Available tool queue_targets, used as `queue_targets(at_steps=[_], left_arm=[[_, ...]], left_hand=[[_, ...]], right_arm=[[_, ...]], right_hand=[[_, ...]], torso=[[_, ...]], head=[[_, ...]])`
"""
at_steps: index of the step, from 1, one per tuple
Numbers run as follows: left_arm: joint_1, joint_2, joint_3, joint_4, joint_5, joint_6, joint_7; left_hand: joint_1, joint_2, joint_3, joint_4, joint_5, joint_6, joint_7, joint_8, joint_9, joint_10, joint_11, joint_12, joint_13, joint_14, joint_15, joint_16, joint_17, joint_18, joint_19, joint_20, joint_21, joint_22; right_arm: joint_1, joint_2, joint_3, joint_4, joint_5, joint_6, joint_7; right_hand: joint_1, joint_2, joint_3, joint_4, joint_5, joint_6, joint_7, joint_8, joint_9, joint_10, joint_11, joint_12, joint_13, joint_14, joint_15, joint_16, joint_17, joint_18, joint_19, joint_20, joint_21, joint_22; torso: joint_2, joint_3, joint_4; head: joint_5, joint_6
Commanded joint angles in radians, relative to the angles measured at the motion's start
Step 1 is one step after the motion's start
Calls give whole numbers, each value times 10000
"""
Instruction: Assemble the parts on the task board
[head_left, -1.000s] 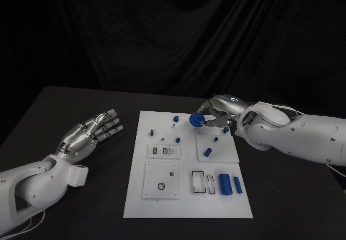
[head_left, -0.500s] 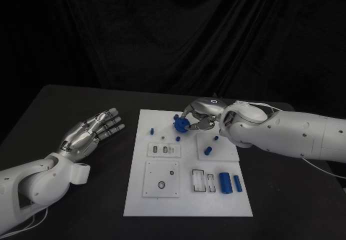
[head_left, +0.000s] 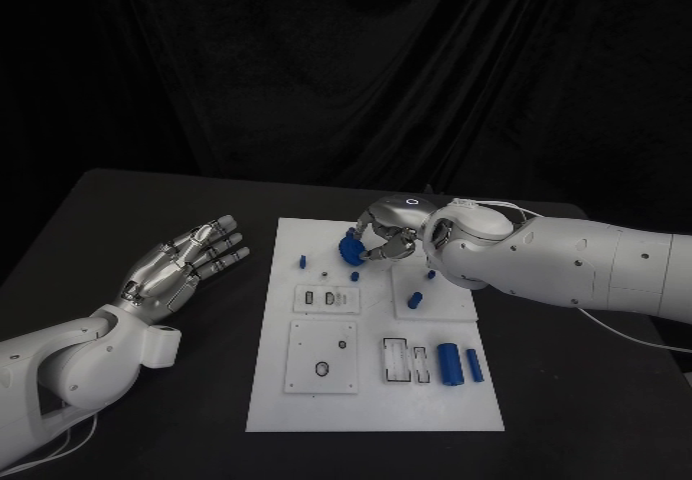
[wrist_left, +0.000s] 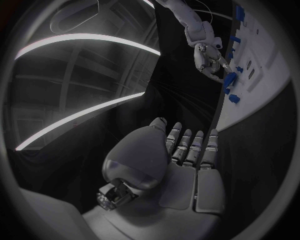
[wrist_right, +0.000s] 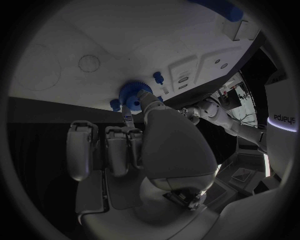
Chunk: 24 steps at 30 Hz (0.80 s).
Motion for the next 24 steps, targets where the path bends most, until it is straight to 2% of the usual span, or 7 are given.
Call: queue_targets(at_steps=[1,7,10,12,16,19,24], left_arm=[[-14,25,8,4,34,169,634],[-17,29,8,-11,34,179,624],[-19,30,8,-17,34,182,622],[-20,34,8,-23,34,184,619],[-24,47,8,-38,34,198,609],[-27,55,8,-47,34,208,602],[-34,60,8,-54,34,217,594]], left_hand=[[120,-12,63,3,35,-59,-14,-61,-5,-74,12,-25,4,-22,73,-28,8,-99,-41,-3,-58,-11],[131,-11,74,-8,46,-76,-13,-66,-7,-82,12,-30,3,-24,76,-29,8,-102,-43,-3,-61,-12],[131,-11,74,-8,46,-76,-13,-66,-7,-82,12,-30,3,-24,76,-29,8,-102,-43,-3,-61,-12],[131,-11,74,-8,46,-76,-13,-66,-7,-82,12,-30,3,-24,76,-29,8,-102,-43,-3,-61,-12],[140,-10,84,-16,55,-79,-13,-68,-7,-88,13,-35,2,-31,78,-32,7,-105,-41,-3,-60,-11],[140,-10,84,-16,55,-79,-13,-68,-7,-88,13,-35,2,-31,78,-32,7,-105,-41,-3,-60,-11],[140,-10,84,-16,55,-79,-13,-68,-7,-88,13,-35,2,-31,78,-32,7,-105,-41,-3,-60,-11]], right_arm=[[-37,56,-5,-21,-69,121,-104],[-38,118,0,-37,-69,0,-30],[-38,137,2,-40,-69,-40,-11],[-38,149,4,-43,-69,-78,12],[-39,176,5,-47,-69,-127,60],[-39,194,6,-45,-69,-142,89],[-39,231,9,-42,-69,-187,140]], right_hand=[[30,116,10,60,-22,357,-423,899,2254,1035,66,25,2632,908,94,-50,2254,-165,99,43,-60,1782],[27,113,30,61,-47,210,-362,779,2223,1035,116,25,2632,896,142,-67,2224,-153,69,89,-103,1761],[11,102,63,77,-47,-214,-249,483,2113,1035,150,25,2632,865,179,-113,2143,-128,10,139,-188,1716],[1,67,117,102,-48,-757,-125,86,1914,951,173,-26,2507,812,204,-188,2009,-90,-84,174,-321,1644],[4,-13,204,140,-286,-1795,-111,-646,1483,560,163,-277,1945,677,206,-384,1680,1,-313,187,-652,1456],[9,-26,230,152,-509,-2076,-160,-938,1282,355,127,-425,1652,592,184,-516,1476,51,-438,175,-855,1348],[-8,-14,234,173,-633,-2192,-191,-1098,1151,199,104,-543,1425,551,163,-588,1373,79,-504,157,-978,1287]], torso=[[0,-1,1],[-6,-5,-8],[-4,-4,-7],[-4,-4,-7],[-3,-3,-7],[-4,-2,-8],[-6,-3,-10]], head=[[-1,3],[24,-7],[23,-14],[23,-14],[21,-23],[18,-32],[17,-60]])
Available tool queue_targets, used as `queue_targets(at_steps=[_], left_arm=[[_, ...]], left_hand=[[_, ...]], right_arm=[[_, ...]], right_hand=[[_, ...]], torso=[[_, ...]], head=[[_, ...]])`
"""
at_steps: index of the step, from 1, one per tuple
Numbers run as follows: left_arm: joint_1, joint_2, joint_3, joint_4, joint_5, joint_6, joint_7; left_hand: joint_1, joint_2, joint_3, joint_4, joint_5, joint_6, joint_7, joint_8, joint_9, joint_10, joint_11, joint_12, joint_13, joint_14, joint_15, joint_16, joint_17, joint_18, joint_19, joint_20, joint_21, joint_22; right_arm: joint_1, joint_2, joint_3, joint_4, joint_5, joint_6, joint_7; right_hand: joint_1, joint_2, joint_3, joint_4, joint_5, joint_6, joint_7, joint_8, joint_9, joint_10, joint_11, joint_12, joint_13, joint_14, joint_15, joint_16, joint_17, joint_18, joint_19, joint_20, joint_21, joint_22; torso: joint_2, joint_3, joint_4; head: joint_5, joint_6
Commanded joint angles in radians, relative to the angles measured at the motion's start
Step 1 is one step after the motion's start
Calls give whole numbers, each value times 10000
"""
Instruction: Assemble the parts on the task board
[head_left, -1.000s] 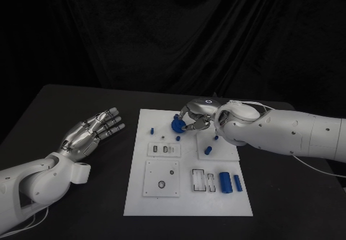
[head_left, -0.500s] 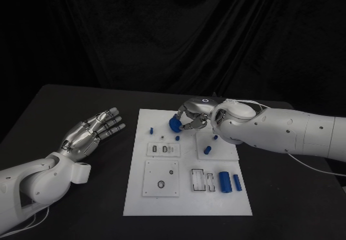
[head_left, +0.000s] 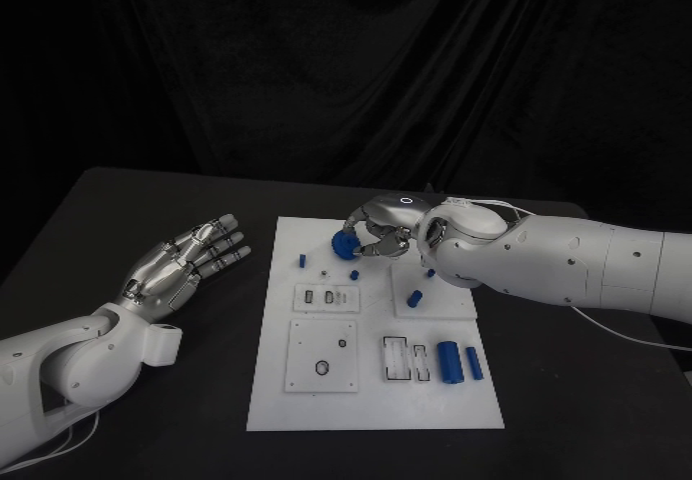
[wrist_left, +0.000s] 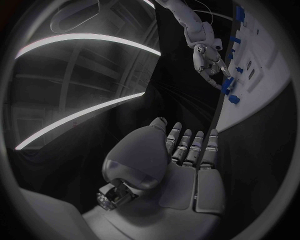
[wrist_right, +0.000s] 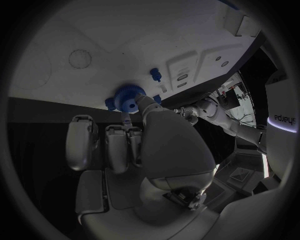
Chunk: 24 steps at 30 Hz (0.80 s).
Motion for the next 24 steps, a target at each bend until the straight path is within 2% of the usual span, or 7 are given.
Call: queue_targets(at_steps=[1,18,24], left_arm=[[-13,20,8,12,35,153,592],[-23,-15,8,23,35,142,569],[-27,-9,8,18,35,152,558]], left_hand=[[107,32,65,5,63,-71,-10,-68,-6,-93,13,-38,2,1,43,-34,7,-106,-44,-4,-63,-13],[117,30,76,-6,71,-73,-1,-69,-6,-109,11,-52,0,-7,45,-37,6,-109,-48,-4,-68,-14],[117,30,76,-6,71,-73,-1,-69,-6,-109,11,-52,0,-7,45,-37,6,-109,-48,-4,-68,-14]], right_arm=[[-28,20,5,15,-65,-120,88],[-27,6,10,59,-65,-131,117],[-27,-9,10,45,-65,278,-32]], right_hand=[[-21,-75,68,8,-23,-47,-9,-36,-26,211,-4,-52,1386,543,16,-49,1353,82,-80,15,-48,1280],[-6,-102,61,-6,-192,-97,-24,-180,-178,66,-20,-180,1169,491,-1,-145,1223,113,-151,-4,-199,1209],[-17,-58,72,11,-213,30,-11,-168,-219,48,-21,-206,1131,479,-8,-174,1187,117,-154,-13,-233,1200]], torso=[[-1,-1,-2],[1,-2,1],[0,-1,-5]], head=[[1,-21],[-10,-47],[-28,-54]])
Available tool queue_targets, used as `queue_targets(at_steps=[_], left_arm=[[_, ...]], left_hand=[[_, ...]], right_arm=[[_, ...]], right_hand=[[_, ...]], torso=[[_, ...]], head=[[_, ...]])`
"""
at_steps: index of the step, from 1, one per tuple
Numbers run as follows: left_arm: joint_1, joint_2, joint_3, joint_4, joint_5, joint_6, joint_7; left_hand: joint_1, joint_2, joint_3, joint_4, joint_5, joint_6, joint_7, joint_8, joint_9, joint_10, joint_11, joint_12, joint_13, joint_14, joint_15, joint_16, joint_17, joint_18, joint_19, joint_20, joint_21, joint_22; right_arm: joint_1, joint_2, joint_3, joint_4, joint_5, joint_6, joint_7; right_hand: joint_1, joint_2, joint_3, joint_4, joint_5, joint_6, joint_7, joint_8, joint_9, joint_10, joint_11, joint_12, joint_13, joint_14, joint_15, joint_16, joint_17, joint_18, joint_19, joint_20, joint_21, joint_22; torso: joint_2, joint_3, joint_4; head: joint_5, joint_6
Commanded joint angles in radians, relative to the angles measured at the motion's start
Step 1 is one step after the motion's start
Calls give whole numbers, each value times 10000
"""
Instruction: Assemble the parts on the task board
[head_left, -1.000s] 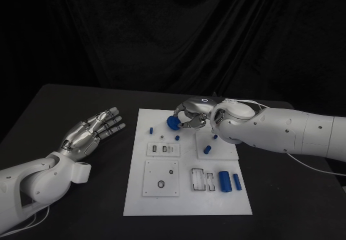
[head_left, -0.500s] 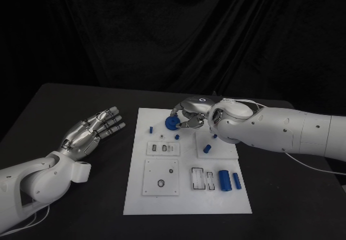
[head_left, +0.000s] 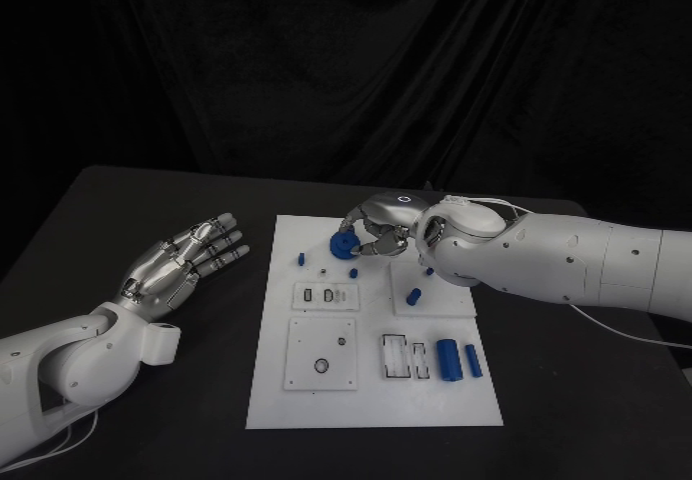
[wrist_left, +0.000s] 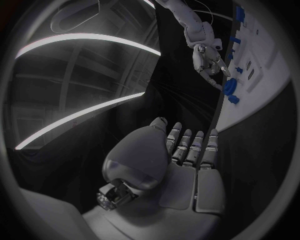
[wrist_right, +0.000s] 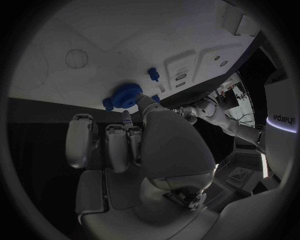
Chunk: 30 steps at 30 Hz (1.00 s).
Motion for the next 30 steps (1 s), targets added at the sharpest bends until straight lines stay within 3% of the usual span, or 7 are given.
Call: queue_targets(at_steps=[1,3,4,8,17,23,30], left_arm=[[-15,14,8,16,34,138,555],[-16,18,8,13,34,144,549],[-17,20,8,10,34,146,547],[-20,28,8,3,34,154,544],[-28,10,8,1,34,173,539],[-33,-43,8,18,34,169,542],[-40,-111,8,43,34,149,544]], left_hand=[[84,-9,84,-13,36,-49,5,-65,-2,-71,-27,-45,1,-2,47,-35,7,-112,-45,-4,-67,-14],[84,-9,84,-13,36,-49,5,-65,-2,-71,-27,-45,1,-2,47,-35,7,-112,-45,-4,-67,-14],[84,-9,84,-13,36,-49,5,-65,-2,-71,-27,-45,1,-2,47,-35,7,-112,-45,-4,-67,-14],[84,-9,84,-13,36,-49,5,-65,-2,-71,-27,-45,1,-2,47,-35,7,-112,-45,-4,-67,-14],[89,-9,91,-19,42,-32,13,-61,1,-76,-27,-49,1,-8,48,-38,6,-114,-44,-4,-66,-14],[89,-9,91,-19,42,-32,13,-61,1,-76,-27,-49,1,-8,48,-38,6,-114,-44,-4,-66,-14],[98,-7,103,-28,49,-34,25,-61,1,-81,-27,-50,1,-8,51,-38,6,-117,-43,-3,-67,-14]], right_arm=[[-25,-18,5,7,-60,402,-172],[-25,-18,4,-14,-60,681,-315],[-26,-15,4,-32,-60,795,-371],[-54,-4,3,-134,-60,1168,-560],[-131,-111,2,-157,-60,1243,-668],[-145,-384,2,-48,-60,452,-332],[-123,-1167,2,508,-60,-1287,490]], right_hand=[[-10,-31,38,52,-60,52,28,-58,-30,43,-15,-60,1119,478,-5,-75,1182,121,-56,19,-52,1188],[-75,-28,-1,89,-216,-54,54,-192,-147,11,8,-96,1061,456,12,-121,1122,134,-86,29,-128,1155],[-142,-21,-48,123,-382,-660,70,-459,-421,-26,25,-134,999,439,27,-158,1078,144,-105,41,-190,1134],[-180,-14,-76,139,-465,-832,82,-549,-525,-46,34,-154,967,424,34,-189,1037,157,-135,48,-254,1105],[-243,44,-156,146,-542,406,211,-324,-433,9,132,-119,1037,436,108,-197,1051,157,-108,109,-316,1115],[-238,70,-184,133,-463,1117,253,-127,-371,44,181,-86,1089,445,151,-197,1066,156,-80,155,-344,1139],[-197,59,-181,196,-495,1687,136,-6,-301,53,95,-78,1103,453,97,-196,1080,144,-22,124,-304,1199]], torso=[[1,0,-1],[2,3,-6],[0,2,-2],[-2,3,-10],[0,1,0],[3,1,7],[-1,1,-5]], head=[[-12,3],[-14,4],[-21,9],[-30,17],[-10,25],[9,41],[-10,105]])
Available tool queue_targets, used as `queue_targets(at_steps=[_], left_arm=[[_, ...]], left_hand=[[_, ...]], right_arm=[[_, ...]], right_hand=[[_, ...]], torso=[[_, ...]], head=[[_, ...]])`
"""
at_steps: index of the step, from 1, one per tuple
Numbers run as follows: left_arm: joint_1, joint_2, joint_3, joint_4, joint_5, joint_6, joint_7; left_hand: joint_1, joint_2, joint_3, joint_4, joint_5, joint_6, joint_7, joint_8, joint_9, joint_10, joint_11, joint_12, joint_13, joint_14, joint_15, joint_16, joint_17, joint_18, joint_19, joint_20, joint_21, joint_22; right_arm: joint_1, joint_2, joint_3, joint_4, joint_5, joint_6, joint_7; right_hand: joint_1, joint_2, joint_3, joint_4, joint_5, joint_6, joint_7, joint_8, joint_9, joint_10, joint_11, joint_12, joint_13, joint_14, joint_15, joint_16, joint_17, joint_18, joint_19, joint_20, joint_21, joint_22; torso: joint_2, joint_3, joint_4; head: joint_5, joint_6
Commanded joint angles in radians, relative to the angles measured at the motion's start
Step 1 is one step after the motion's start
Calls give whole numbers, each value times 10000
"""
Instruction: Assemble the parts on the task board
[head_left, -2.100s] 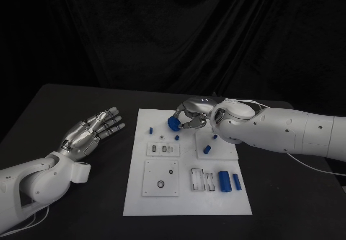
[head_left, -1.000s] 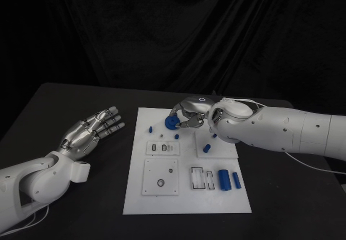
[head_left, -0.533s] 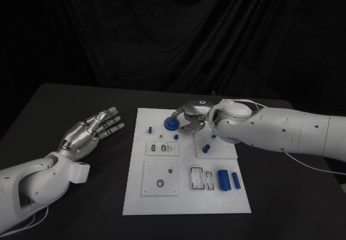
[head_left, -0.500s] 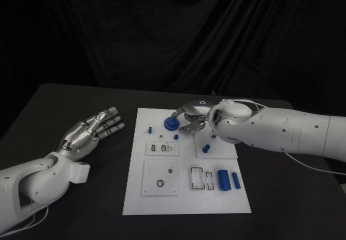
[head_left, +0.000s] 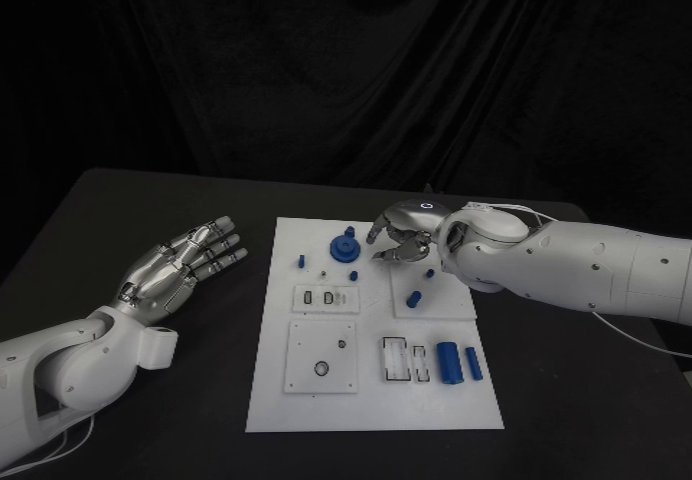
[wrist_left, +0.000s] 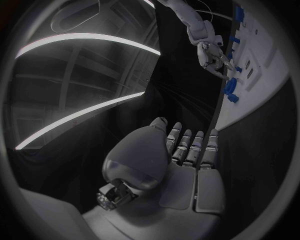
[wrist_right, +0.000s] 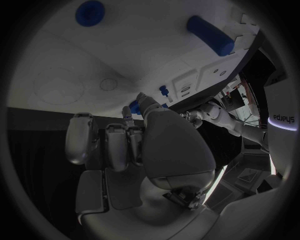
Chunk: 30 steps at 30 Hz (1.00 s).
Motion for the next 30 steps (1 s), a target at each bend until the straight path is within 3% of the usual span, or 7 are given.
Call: queue_targets(at_steps=[1,5,7,11,17,23,30], left_arm=[[-17,-29,8,40,35,100,544],[-18,-63,8,54,35,85,544],[-19,-78,8,59,35,74,544],[-20,-90,8,66,35,52,546],[-21,-53,8,74,35,59,547],[-22,8,8,27,35,76,550],[-37,97,8,-27,35,117,548]], left_hand=[[98,-8,75,-1,50,-34,25,-61,1,-47,7,-50,1,-8,51,-38,7,-116,-43,-3,-68,-14],[98,-8,75,-1,50,-34,25,-61,1,-47,7,-50,1,-8,51,-38,7,-116,-43,-3,-68,-14],[98,-8,75,-1,50,-34,25,-61,1,-47,7,-50,1,-8,51,-38,7,-116,-43,-3,-68,-14],[104,-8,83,-7,56,4,31,-53,6,-39,9,-38,4,0,53,-35,8,-117,-39,-3,-65,-13],[106,-10,86,-10,57,19,33,-50,9,-31,9,-27,6,9,53,-33,10,-117,-31,-3,-61,-12],[108,-13,89,-15,59,11,36,-50,8,-32,11,-29,6,9,54,-33,10,-118,-36,-2,-65,-13],[113,-14,94,-20,63,-3,39,-52,7,-37,14,-35,6,0,55,-35,8,-119,-41,-2,-69,-14]], right_arm=[[34,-450,9,410,-60,-1644,678],[151,-1022,8,894,-60,-2013,673],[247,-1407,6,1185,-60,-2113,605],[360,-2044,0,1583,-60,-2046,328],[385,-3028,-36,2004,-41,-1661,-162],[-45,-3946,-55,2159,254,-2216,-279],[-420,-4308,-60,1843,425,-2349,-298]], right_hand=[[-13,-2,-52,81,-28,209,-29,81,24,26,-16,38,1108,456,19,-26,1081,139,44,-5,21,1213],[-31,-22,-77,189,-128,503,-62,128,52,47,-46,50,1130,469,-11,-17,1102,124,88,-38,63,1257],[-61,-40,-111,287,-207,956,-81,279,126,11,12,16,1068,444,14,-69,1030,126,76,-37,24,1250],[-86,-69,-141,352,-297,1000,-73,245,121,14,1,14,1067,448,19,-69,1036,124,83,-28,22,1258],[-57,-173,-242,715,-682,152,-133,-479,-192,-74,-112,-97,894,488,-70,-36,1111,100,173,-93,90,1348],[41,-311,-343,975,-775,-343,-259,-827,-451,25,-222,-55,981,535,-168,13,1198,43,322,-182,291,1494],[37,-360,-386,1058,-877,-395,-271,-825,-496,5,-233,-83,935,529,-175,-6,1176,39,332,-195,295,1510]], torso=[[1,2,-6],[-5,4,-14],[-2,3,-9],[-8,6,-16],[1,2,-3],[0,-1,-1],[9,0,8]], head=[[-14,38],[-31,43],[-51,44],[-90,33],[-141,33],[-251,7],[-251,-24]])
